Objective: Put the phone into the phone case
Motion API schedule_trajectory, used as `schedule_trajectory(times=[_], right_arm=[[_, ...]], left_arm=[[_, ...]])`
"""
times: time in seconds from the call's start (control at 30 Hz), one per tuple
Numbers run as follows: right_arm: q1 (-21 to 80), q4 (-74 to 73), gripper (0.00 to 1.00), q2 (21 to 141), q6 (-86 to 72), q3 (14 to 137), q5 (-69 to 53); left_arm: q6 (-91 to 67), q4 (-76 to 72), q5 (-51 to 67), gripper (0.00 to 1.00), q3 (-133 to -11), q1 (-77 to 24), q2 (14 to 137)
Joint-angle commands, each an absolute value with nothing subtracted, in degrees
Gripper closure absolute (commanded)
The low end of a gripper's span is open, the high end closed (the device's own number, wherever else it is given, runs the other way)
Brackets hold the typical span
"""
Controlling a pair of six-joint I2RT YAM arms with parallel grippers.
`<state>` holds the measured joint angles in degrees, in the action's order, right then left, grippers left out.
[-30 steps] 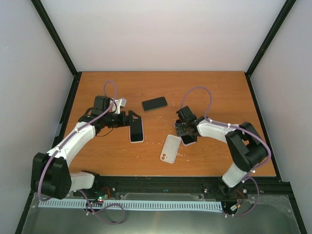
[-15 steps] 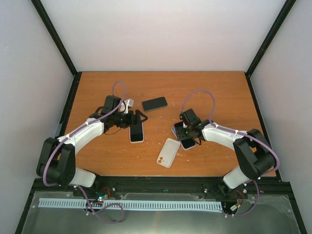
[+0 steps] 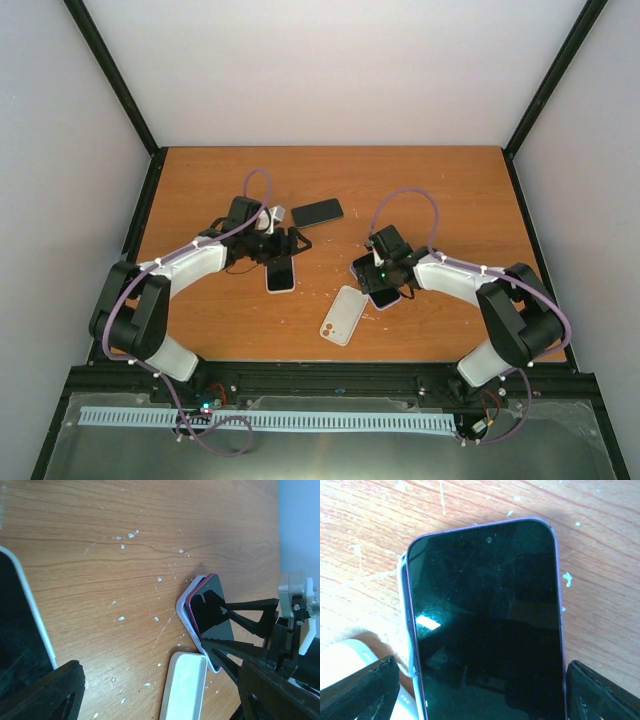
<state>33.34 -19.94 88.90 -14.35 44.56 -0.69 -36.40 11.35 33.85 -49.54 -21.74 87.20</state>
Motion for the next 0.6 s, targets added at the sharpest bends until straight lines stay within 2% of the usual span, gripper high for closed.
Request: schedule_trajectory(times=[0.0,0.13,0.43,0.57], right_arm=[[31.6,-21.7,0.13,85.0,-14.1,44.6,-4.4],[28.7,-21.1,0.23,84.0,-13.7,43.9,-7.2],[21.0,-12.1,0.58,84.3,-14.0,37.9,-15.9],[20.7,-9.6,0.66,85.3,-14.6,36.3,-18.6]], left_arm=[[-38.3,7.2,34.0,0.17,-53.6,-24.2,89.6],[-40.1,4.8,34.1,0.2,-55.4,-27.7,93.8],[-44.2,-0.6,36.3,0.33,-58.8,-33.6,102.9],[-46.3,-3.8,37.4,0.37,-59.0,-34.3,106.0]])
